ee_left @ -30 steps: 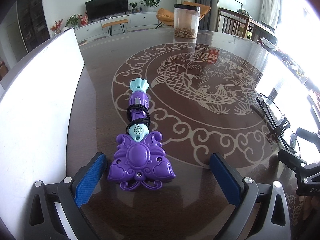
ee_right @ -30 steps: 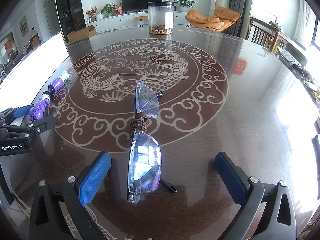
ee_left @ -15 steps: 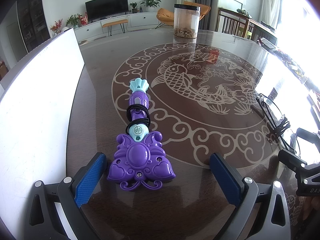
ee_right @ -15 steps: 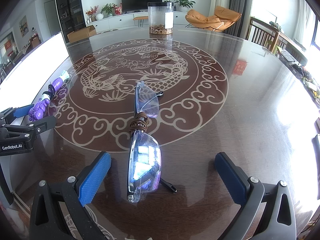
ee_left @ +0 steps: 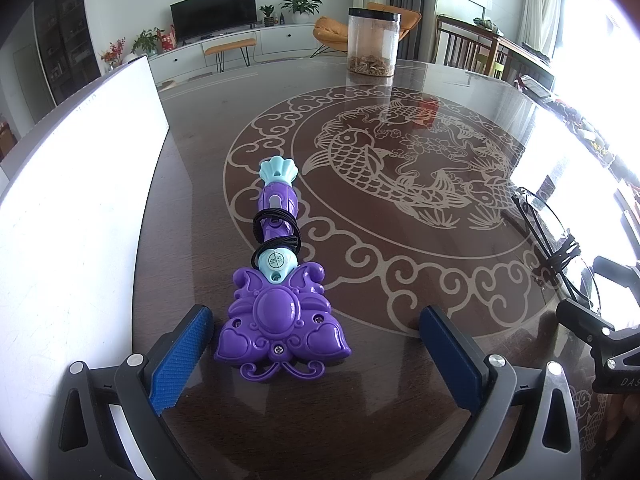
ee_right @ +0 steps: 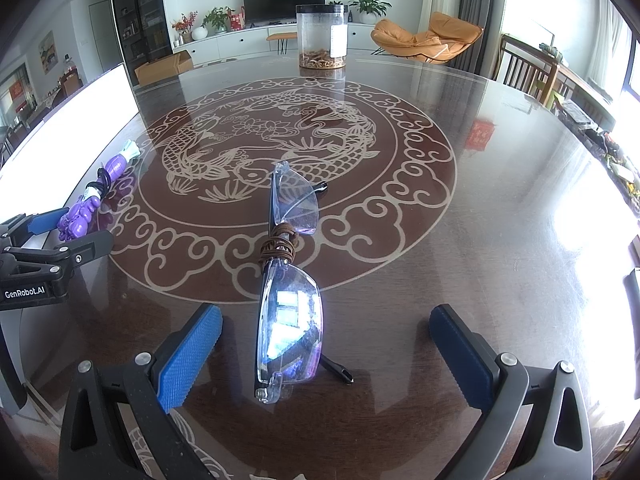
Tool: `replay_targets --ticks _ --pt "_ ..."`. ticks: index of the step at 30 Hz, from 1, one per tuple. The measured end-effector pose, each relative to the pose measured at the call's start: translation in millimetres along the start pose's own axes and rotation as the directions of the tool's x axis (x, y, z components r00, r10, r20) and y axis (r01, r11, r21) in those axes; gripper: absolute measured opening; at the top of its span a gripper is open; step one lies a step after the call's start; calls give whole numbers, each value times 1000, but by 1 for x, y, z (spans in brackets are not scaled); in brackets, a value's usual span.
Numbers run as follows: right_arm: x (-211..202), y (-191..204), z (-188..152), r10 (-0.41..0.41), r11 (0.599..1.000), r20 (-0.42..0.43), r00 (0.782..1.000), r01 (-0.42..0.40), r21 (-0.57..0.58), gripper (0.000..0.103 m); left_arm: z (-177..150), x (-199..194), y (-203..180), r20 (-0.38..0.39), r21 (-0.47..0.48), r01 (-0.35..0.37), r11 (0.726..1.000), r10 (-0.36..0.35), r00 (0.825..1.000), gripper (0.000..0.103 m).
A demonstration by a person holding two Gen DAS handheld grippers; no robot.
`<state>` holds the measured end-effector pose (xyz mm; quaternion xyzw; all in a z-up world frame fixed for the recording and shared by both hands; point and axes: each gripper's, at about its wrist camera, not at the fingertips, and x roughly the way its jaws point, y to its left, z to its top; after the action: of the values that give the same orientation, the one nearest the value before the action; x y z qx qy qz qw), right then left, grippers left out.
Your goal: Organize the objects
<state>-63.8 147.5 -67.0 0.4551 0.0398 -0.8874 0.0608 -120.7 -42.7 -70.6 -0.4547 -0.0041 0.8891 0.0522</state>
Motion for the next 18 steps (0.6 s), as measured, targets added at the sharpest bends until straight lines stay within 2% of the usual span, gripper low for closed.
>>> replay_targets --ticks 12,13,16,18 --pt "0 0 0 -1 1000 0 1000 1 2 103 2 2 0 6 11 21 1000 -21 1000 103" --pt "0 0 0 -1 1000 0 1000 1 2 103 6 4 -2 5 -4 12 1000 -12 1000 103" --pt "1 0 0 -2 1000 1 1000 2 2 103 5 3 -9 6 -129 -81 988 82 997 103" --pt "1 0 0 -2 1000 0 1000 2 3 103 4 4 -10 2 -149 -88 985 89 996 103"
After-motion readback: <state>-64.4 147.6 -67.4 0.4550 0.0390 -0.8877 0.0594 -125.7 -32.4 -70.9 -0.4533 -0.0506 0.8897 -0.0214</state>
